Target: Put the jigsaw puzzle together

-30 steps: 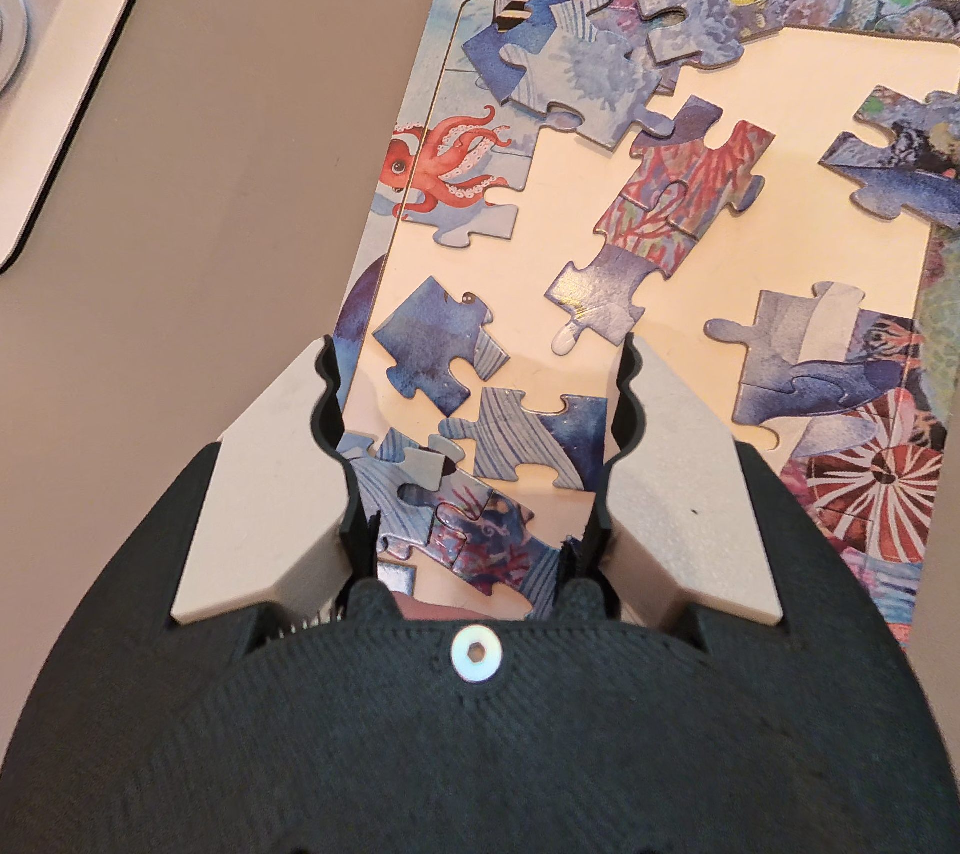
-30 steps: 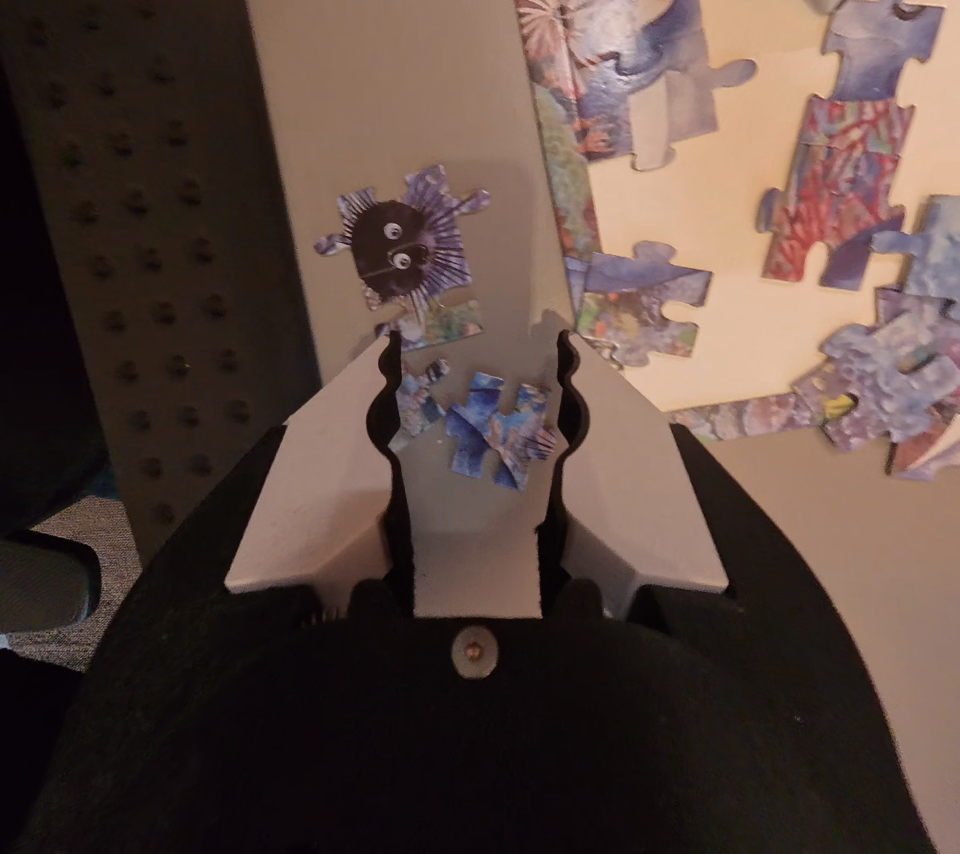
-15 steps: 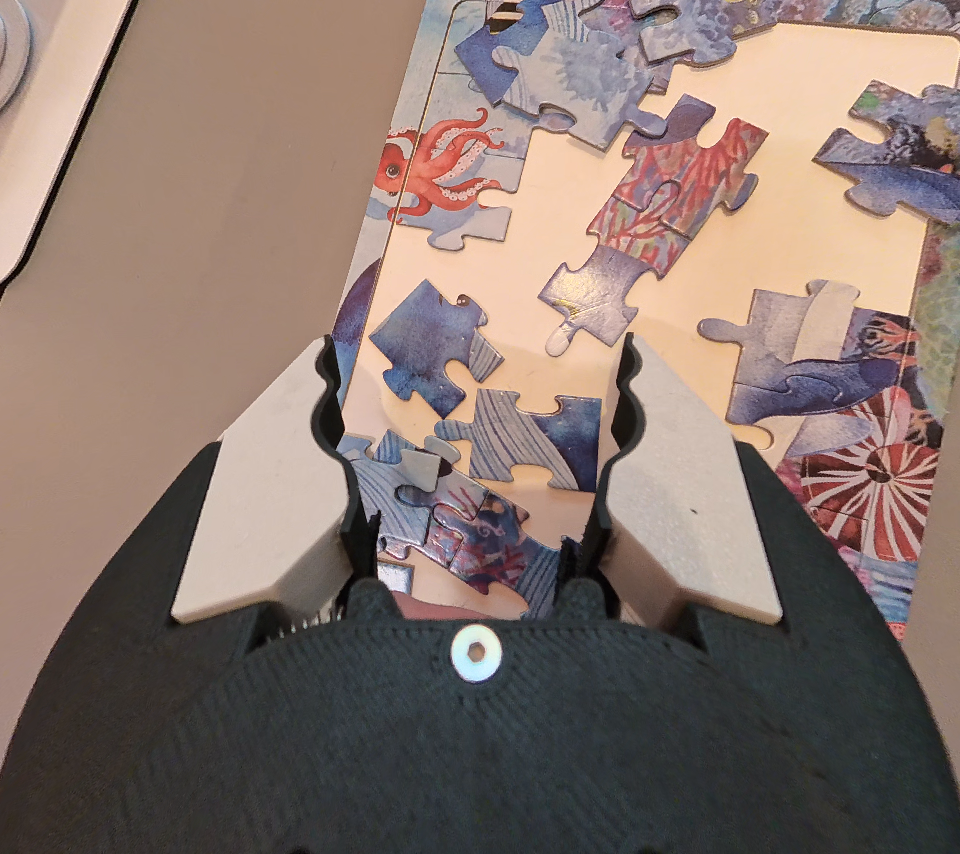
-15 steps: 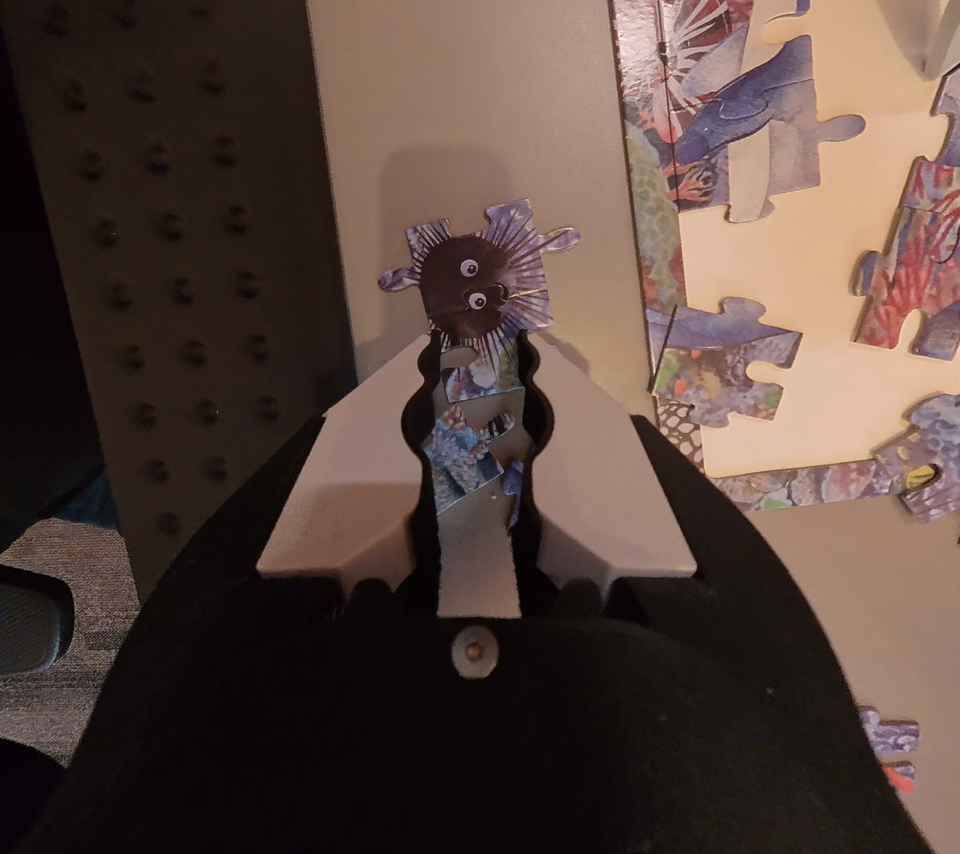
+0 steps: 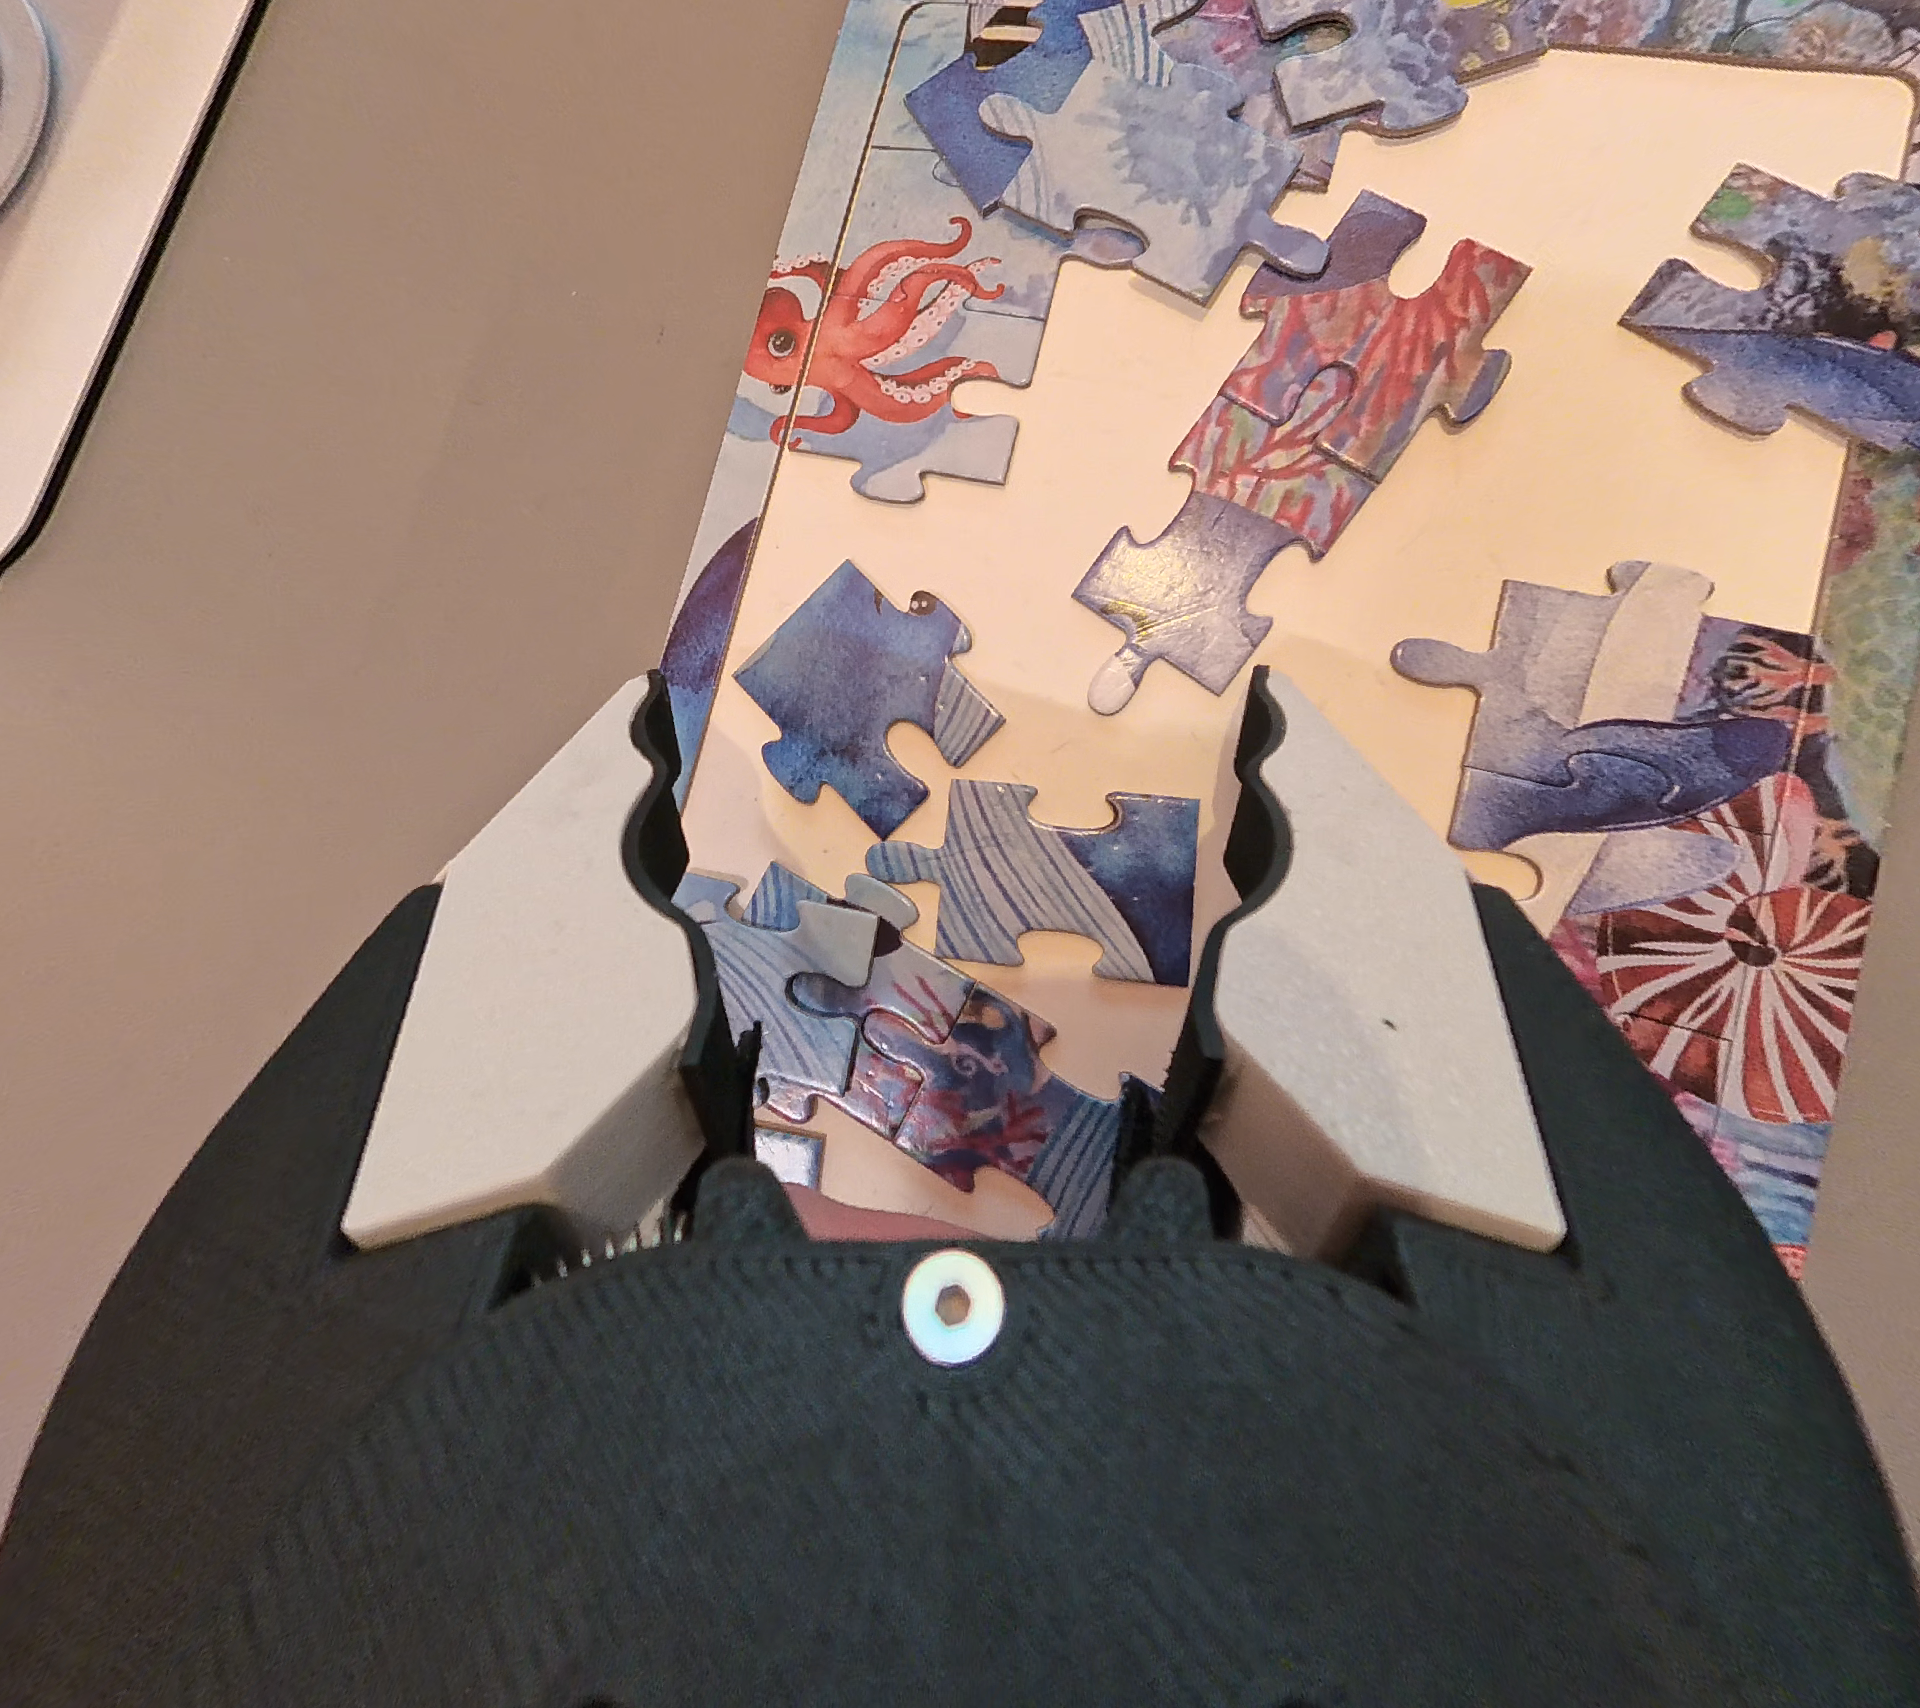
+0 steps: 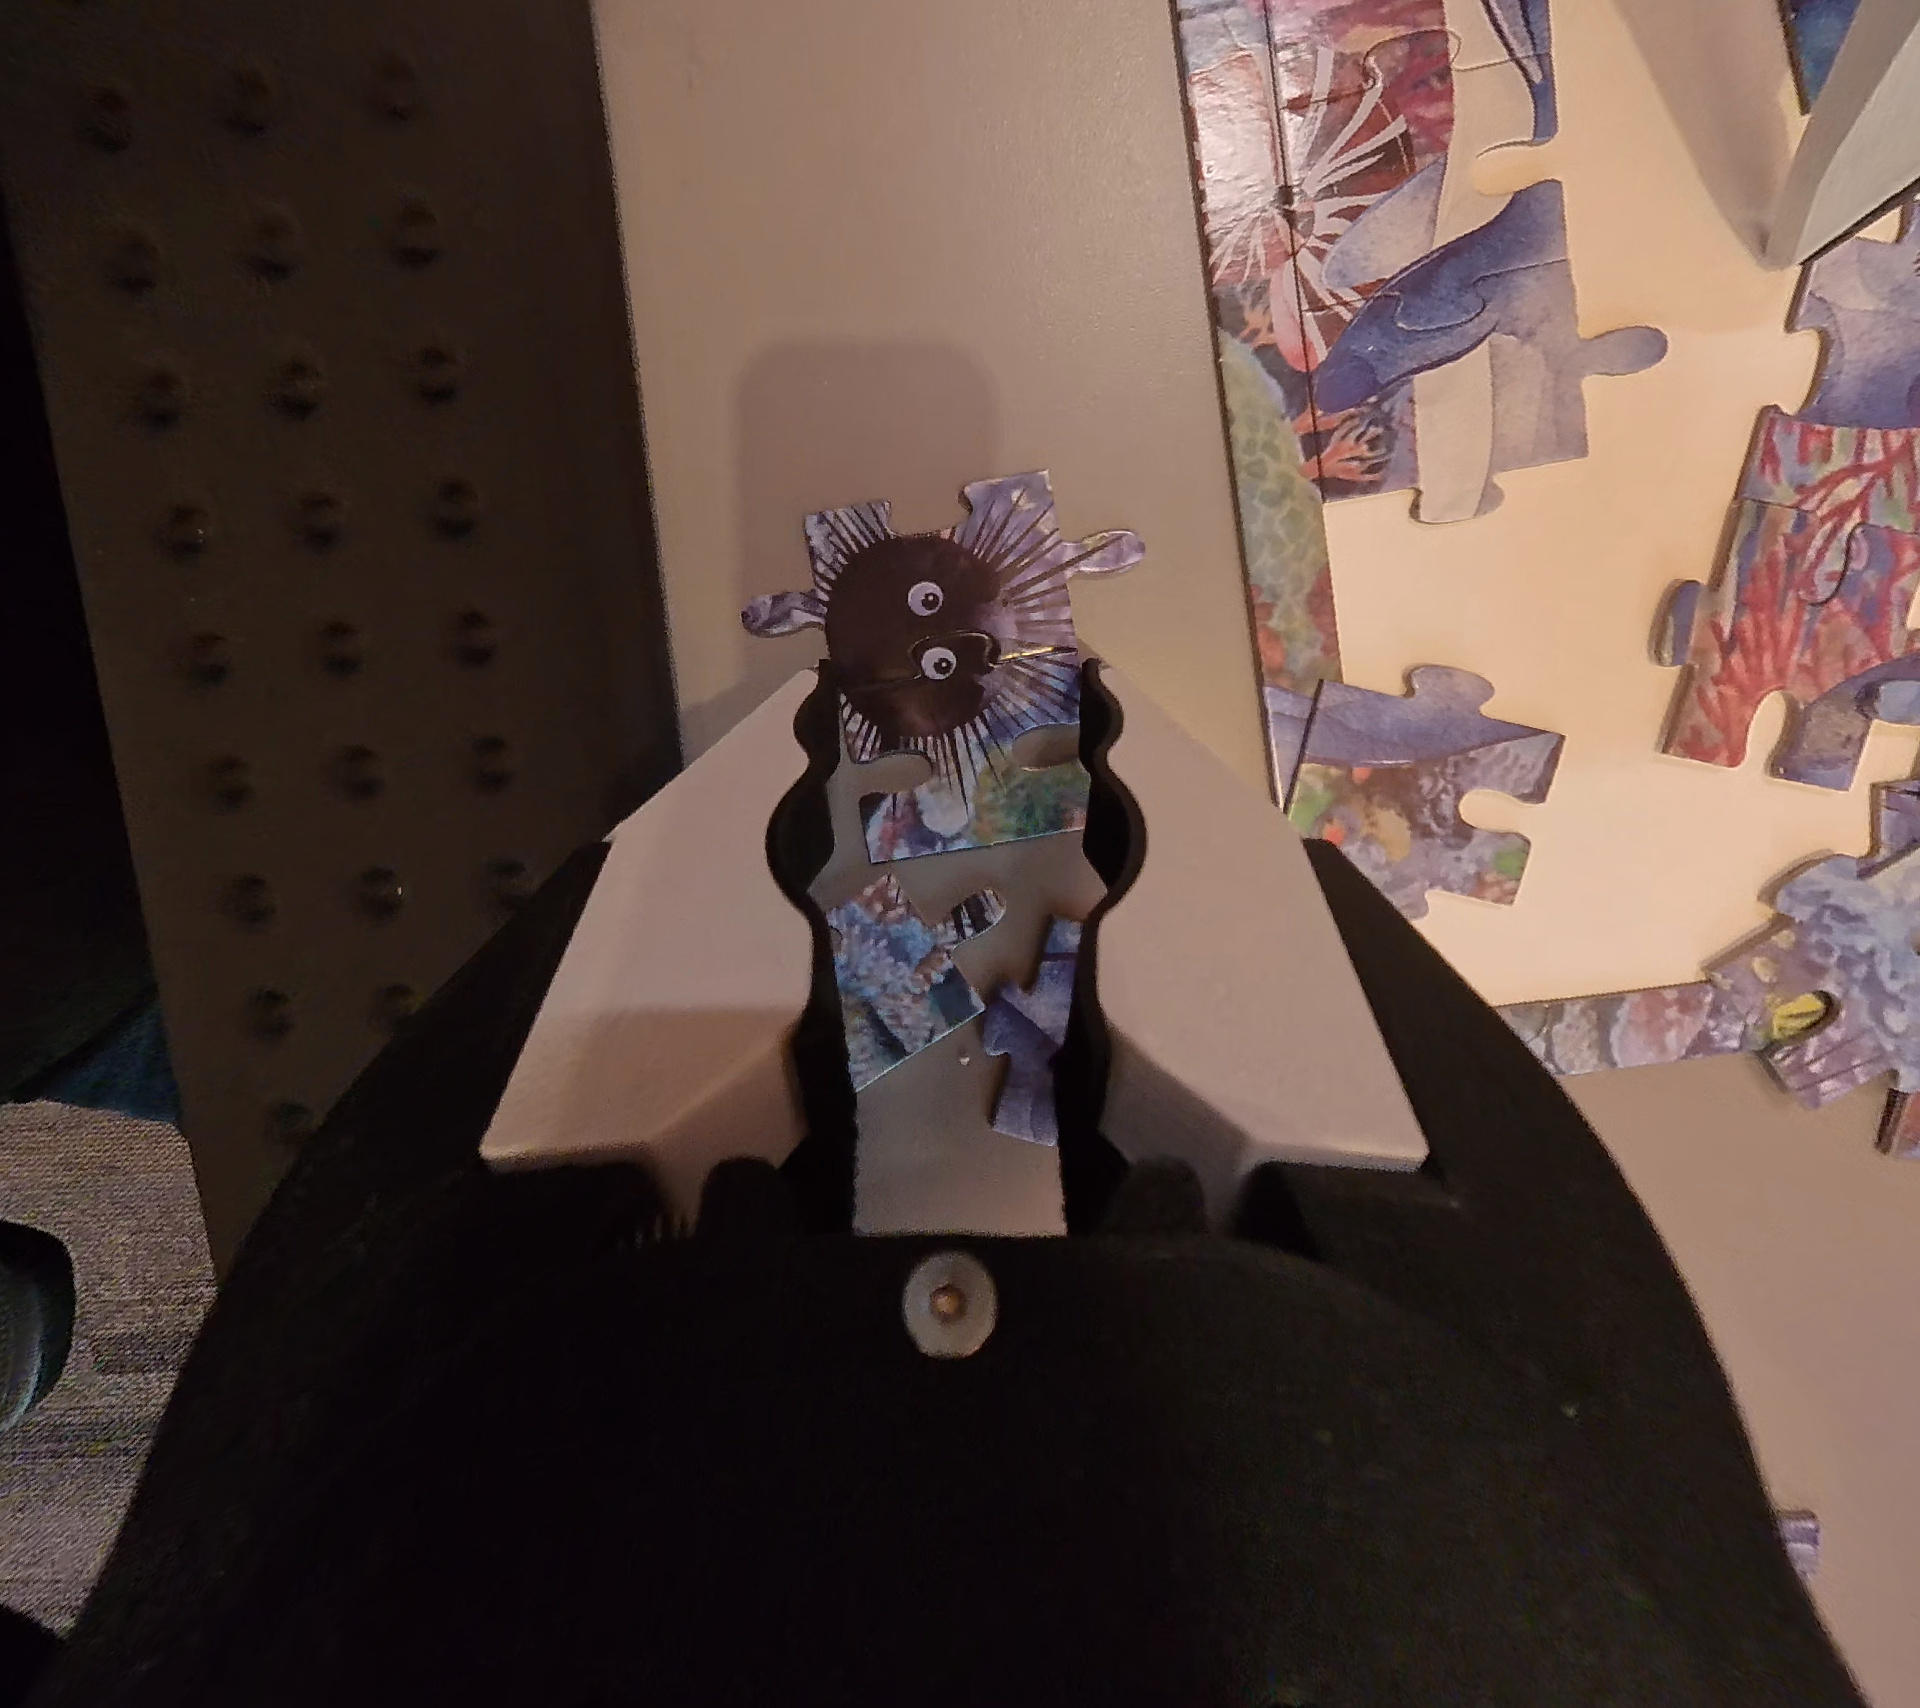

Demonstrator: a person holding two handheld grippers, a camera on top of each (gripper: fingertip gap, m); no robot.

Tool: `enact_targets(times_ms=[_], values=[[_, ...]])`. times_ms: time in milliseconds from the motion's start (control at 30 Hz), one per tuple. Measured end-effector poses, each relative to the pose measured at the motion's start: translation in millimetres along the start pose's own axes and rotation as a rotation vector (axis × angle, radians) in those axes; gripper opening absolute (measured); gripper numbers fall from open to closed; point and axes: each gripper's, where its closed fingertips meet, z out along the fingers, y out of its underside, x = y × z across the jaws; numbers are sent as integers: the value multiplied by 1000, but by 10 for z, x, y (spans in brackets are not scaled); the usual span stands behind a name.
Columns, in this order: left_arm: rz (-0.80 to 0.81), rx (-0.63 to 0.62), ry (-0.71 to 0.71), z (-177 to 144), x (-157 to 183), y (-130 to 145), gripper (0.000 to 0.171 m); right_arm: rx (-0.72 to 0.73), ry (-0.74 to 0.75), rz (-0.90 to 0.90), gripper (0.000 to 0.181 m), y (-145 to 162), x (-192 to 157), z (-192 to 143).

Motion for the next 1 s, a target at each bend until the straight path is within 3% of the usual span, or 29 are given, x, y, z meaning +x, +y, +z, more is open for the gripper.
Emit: enact_targets(times_ms=[233, 300, 333, 667, 800, 1000], values=[[-4, 7, -6, -30, -21, -4, 105, 16, -8, -1, 43, -10, -19, -3], [-13, 13, -11, -56, -48, -3, 105, 33, -22, -15, 16, -38, -42, -30], [-17, 15, -14, -69, -64, 2, 106, 42, -21, -15, 12, -54, -42, -41], [-24, 20, -16, -97, -80, 8, 105, 41, -40, -11, 56, -112, -103, -19], [-21, 21, -16, -99, -75, 1, 105, 27, -52, -29, 55, -111, -149, 61], [-20, 17, -17, -91, -76, 9, 105, 29, -49, -34, 35, -120, -149, 61]])
